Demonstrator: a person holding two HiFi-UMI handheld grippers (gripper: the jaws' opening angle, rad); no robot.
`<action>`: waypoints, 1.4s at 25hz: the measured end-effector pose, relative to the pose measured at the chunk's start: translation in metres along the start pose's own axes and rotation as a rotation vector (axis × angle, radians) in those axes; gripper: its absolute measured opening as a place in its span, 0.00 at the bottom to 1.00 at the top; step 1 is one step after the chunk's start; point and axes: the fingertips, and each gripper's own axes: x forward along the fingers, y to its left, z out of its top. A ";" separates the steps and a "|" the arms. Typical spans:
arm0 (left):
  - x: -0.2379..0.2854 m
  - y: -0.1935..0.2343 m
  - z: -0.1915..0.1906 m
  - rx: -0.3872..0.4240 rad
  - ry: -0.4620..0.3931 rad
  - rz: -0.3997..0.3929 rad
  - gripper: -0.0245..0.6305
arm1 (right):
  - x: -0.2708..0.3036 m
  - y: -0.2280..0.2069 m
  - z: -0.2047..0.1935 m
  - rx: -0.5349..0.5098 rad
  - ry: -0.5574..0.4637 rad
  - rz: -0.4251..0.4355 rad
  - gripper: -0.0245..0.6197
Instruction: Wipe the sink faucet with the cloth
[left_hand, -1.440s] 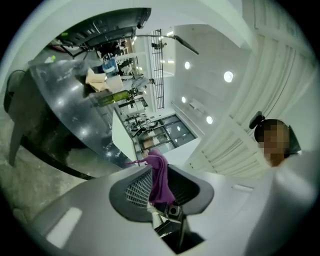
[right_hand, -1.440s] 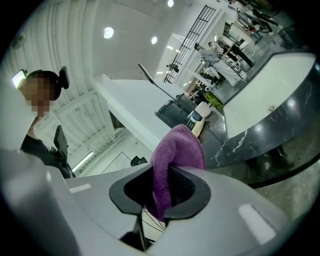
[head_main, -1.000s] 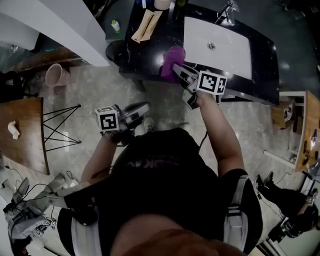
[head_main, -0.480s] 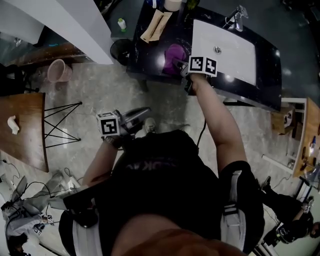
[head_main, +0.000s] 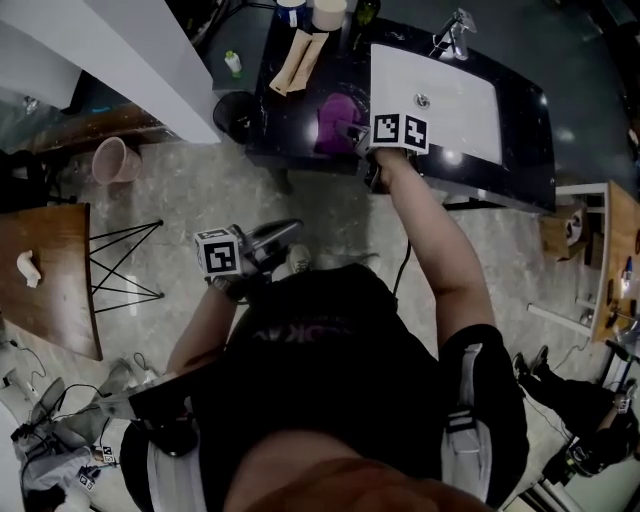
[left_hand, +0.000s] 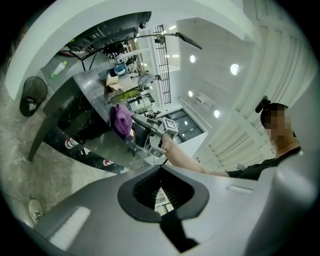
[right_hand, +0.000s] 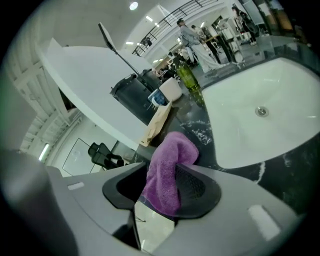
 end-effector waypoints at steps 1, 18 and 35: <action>0.001 -0.001 0.000 0.001 0.001 -0.007 0.04 | -0.012 0.001 0.004 -0.009 -0.036 -0.004 0.32; 0.039 -0.017 -0.053 0.100 0.244 -0.048 0.04 | -0.202 0.044 -0.180 -0.022 -0.288 0.277 0.05; 0.116 -0.102 -0.178 0.144 0.211 -0.040 0.04 | -0.342 0.001 -0.241 -0.123 -0.327 0.288 0.05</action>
